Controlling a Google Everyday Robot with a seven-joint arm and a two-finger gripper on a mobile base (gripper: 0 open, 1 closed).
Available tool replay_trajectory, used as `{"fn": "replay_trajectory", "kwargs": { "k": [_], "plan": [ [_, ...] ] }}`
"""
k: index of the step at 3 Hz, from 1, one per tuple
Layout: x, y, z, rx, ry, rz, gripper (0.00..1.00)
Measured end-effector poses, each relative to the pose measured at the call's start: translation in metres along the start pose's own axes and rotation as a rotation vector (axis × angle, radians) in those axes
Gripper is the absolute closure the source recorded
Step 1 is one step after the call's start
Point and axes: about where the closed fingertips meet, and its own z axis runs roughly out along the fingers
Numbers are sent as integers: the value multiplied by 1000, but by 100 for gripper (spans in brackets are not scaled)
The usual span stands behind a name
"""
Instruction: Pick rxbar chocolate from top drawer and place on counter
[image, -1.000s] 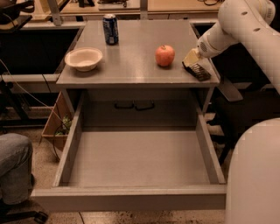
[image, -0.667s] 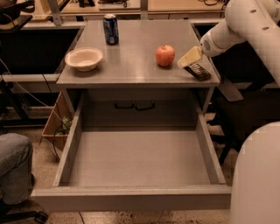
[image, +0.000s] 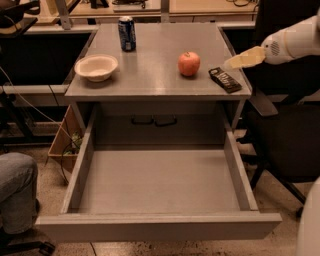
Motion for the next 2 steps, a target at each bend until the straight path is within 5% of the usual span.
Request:
{"fn": "replay_trajectory", "kwargs": {
  "k": [1,2],
  "plan": [
    [-1,-18,-69,-38,-130,39,0],
    [-5,-20,-77,-41,-150,43,0]
  ]
}}
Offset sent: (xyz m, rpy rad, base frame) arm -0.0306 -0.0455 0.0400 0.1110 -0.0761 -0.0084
